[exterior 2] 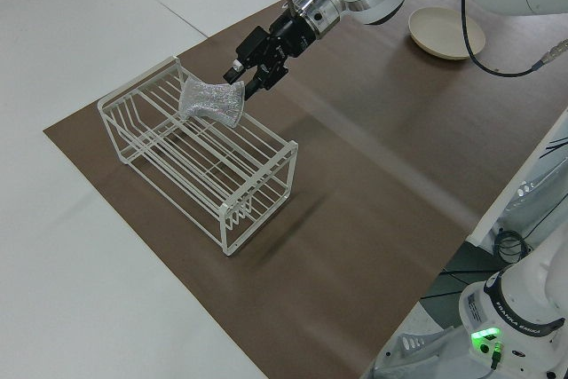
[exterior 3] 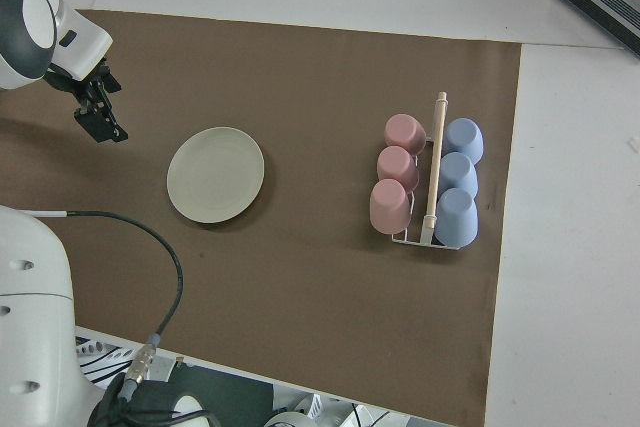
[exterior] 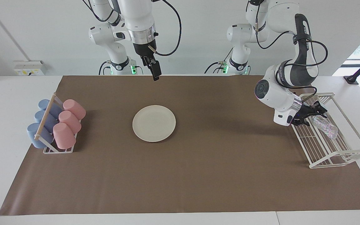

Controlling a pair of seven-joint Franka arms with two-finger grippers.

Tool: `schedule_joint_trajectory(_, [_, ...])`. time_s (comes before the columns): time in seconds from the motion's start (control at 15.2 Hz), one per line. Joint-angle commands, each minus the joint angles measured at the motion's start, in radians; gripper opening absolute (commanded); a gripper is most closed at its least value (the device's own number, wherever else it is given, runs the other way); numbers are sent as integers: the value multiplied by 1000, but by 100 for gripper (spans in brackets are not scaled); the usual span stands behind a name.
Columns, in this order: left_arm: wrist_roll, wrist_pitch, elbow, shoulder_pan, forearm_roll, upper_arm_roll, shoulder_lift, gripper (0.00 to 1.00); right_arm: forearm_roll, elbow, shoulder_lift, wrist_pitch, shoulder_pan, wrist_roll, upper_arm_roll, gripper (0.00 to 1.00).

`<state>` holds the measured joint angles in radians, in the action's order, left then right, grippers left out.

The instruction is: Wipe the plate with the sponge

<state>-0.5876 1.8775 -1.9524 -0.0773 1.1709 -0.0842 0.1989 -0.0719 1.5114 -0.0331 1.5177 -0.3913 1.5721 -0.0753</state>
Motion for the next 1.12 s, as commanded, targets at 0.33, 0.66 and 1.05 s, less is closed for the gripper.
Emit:
schedule_joint_trajectory(0.33, [5,43,15,19,1,-3,-3,20,-19,20,15,28,-1,37,-4,100])
schedule_joint_trajectory(0.66, [3,54,30,21,0,-3,2,0,-28,20,15,48,-1,88,-4,100])
schedule_joint_trajectory(1.05, [157,37,159,22,-168,-3,-1,0,-72,24,12,111,-1,224,-4,100])
